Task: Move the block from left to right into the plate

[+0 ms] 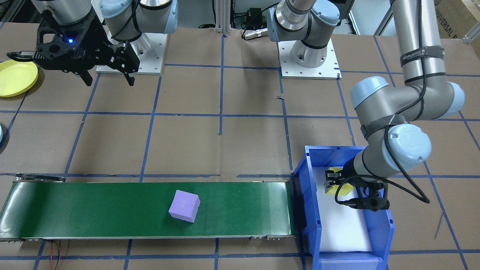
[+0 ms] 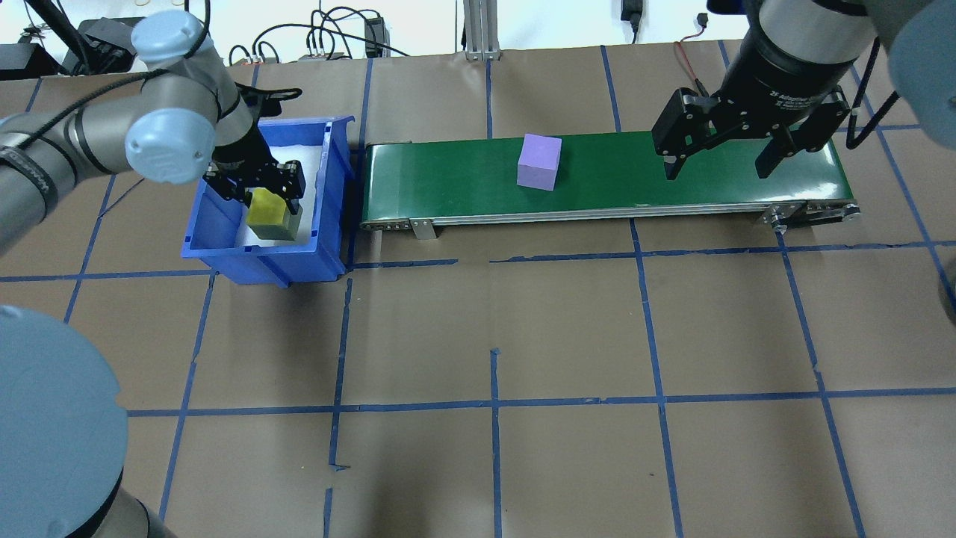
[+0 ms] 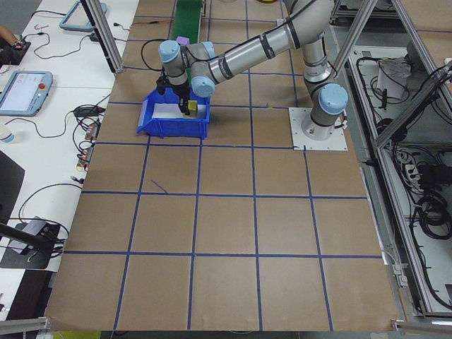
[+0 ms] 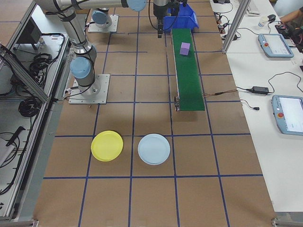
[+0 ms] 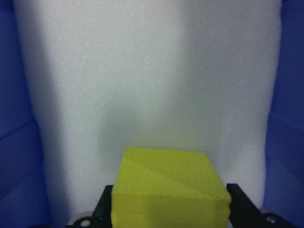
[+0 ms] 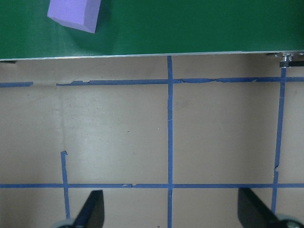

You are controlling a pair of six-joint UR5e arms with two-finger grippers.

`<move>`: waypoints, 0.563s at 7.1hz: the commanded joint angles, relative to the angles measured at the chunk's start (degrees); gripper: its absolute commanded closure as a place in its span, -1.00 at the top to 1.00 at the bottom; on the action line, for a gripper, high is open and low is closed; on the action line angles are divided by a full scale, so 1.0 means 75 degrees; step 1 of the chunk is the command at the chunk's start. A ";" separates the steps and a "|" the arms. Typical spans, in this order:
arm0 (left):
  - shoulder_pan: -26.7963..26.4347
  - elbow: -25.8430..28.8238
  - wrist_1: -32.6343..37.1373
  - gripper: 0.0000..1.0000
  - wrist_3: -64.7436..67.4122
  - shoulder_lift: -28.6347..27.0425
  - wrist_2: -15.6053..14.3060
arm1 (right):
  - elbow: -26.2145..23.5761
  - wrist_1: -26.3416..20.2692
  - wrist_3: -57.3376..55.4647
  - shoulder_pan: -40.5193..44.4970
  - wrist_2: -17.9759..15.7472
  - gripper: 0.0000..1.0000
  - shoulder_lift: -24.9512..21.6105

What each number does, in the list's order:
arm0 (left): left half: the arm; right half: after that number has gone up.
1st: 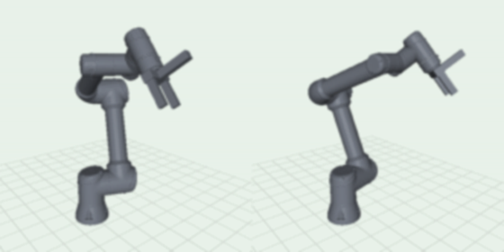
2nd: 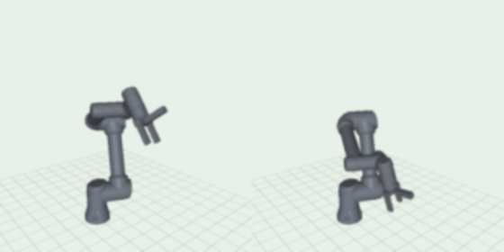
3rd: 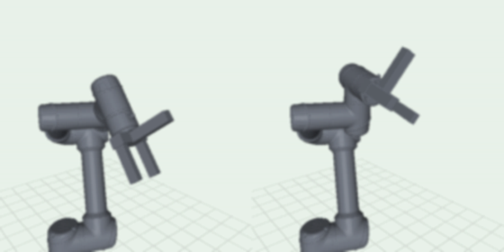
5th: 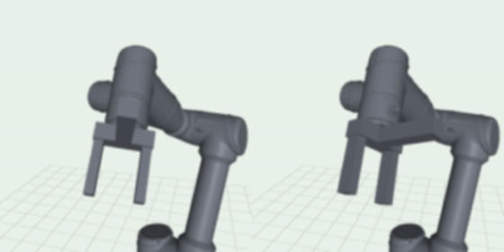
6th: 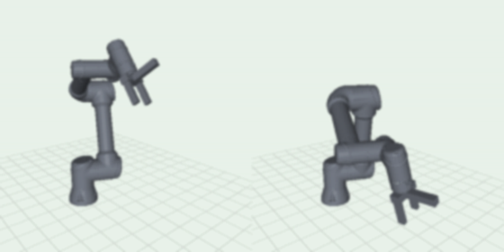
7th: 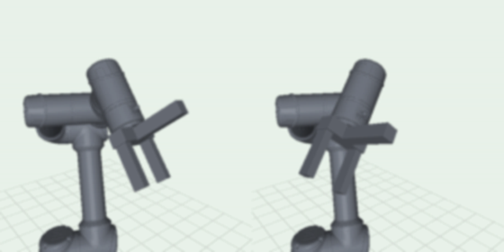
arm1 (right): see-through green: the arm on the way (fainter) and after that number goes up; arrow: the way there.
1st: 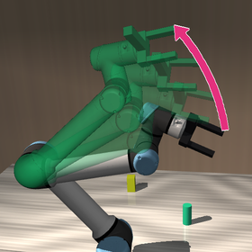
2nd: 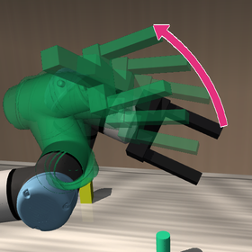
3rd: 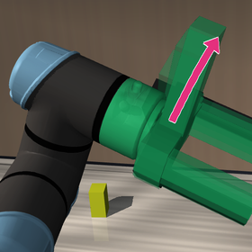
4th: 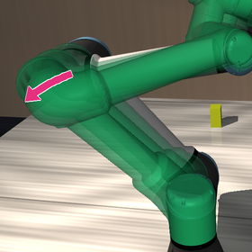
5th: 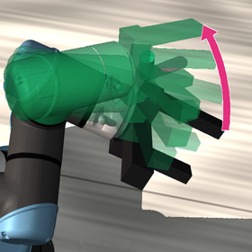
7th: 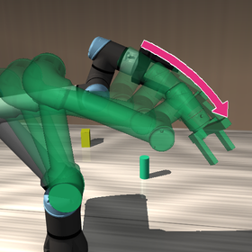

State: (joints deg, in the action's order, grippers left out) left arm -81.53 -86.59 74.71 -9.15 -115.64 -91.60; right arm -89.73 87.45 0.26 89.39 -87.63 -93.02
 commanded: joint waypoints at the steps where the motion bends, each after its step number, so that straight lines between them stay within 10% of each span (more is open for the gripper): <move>1: -0.0225 0.1859 0.1777 0.29 0.0328 0.0241 0.0096 | 0.0000 0.0000 0.0000 0.0000 0.0000 1.00 0.0004; 4: -0.2105 0.1818 0.0276 0.29 0.1592 -0.0093 0.0144 | -0.0012 0.0000 0.0000 0.0000 0.0000 1.00 0.0004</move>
State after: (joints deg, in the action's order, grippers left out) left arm -90.92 -73.15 82.29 -1.03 -114.24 -90.64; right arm -89.76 87.45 0.26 89.39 -87.63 -92.99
